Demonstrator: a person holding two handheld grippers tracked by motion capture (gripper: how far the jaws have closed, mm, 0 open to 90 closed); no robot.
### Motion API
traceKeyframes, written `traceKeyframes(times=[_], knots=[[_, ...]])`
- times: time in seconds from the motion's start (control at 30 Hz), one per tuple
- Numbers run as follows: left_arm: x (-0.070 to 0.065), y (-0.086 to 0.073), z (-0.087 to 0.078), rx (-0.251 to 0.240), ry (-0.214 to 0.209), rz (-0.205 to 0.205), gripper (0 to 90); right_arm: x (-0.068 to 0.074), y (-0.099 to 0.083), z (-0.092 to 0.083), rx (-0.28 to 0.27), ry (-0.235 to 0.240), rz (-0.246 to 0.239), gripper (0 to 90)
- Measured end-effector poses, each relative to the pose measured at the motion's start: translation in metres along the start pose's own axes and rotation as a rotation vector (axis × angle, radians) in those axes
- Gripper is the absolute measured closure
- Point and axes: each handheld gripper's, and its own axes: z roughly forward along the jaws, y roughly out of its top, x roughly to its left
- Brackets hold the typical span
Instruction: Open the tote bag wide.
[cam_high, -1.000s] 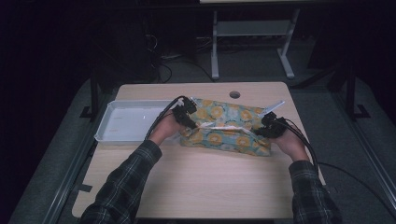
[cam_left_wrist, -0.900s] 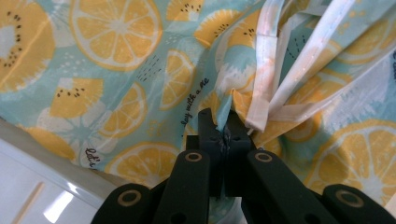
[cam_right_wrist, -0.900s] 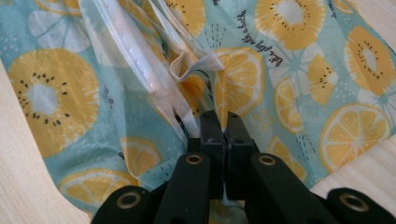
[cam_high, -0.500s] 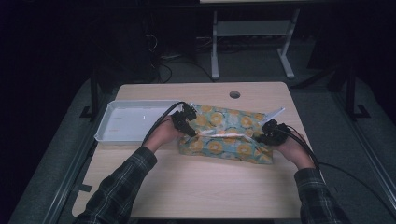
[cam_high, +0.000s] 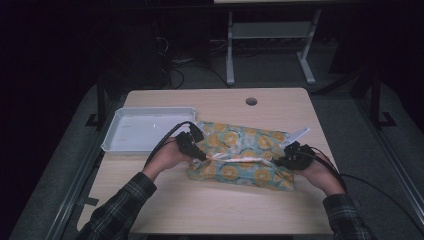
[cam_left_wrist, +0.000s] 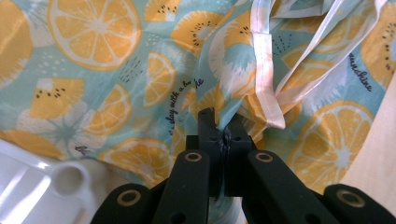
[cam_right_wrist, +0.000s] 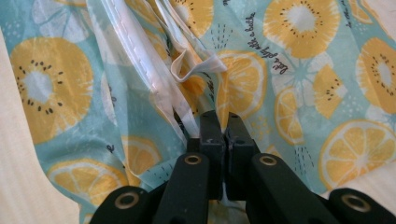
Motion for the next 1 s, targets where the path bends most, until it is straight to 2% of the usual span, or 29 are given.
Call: traceKeyframes(times=[0.23, 0.4, 0.53, 0.73, 0.83, 0.9, 1.0], knots=[[-0.013, -0.016, 0.0, -0.01, -0.02, 0.024, 88.3, 0.015, -0.007, -0.002, 0.011, 0.018, -0.019, 87.3], [-0.014, -0.023, 0.002, -0.016, -0.025, 0.029, 87.2, 0.021, -0.01, 0.001, 0.017, 0.026, -0.024, 86.7], [-0.013, -0.026, 0.003, -0.016, -0.022, 0.027, 82.1, 0.021, -0.011, 0.003, 0.017, 0.027, -0.016, 83.9], [-0.012, -0.028, -0.009, -0.055, 0.013, 0.033, 60.2, 0.017, -0.012, -0.008, -0.035, 0.024, 0.036, 70.8], [-0.011, -0.031, -0.018, -0.092, 0.022, 0.035, 46.3, 0.015, -0.012, -0.018, -0.079, 0.017, 0.071, 58.4], [-0.012, -0.032, -0.025, -0.103, 0.034, 0.045, 39.7, 0.014, -0.012, -0.024, -0.109, 0.009, 0.088, 52.6], [-0.014, -0.034, -0.037, -0.141, 0.024, 0.05, 33.2, 0.015, -0.011, -0.034, -0.143, -0.01, 0.1, 45.0]])
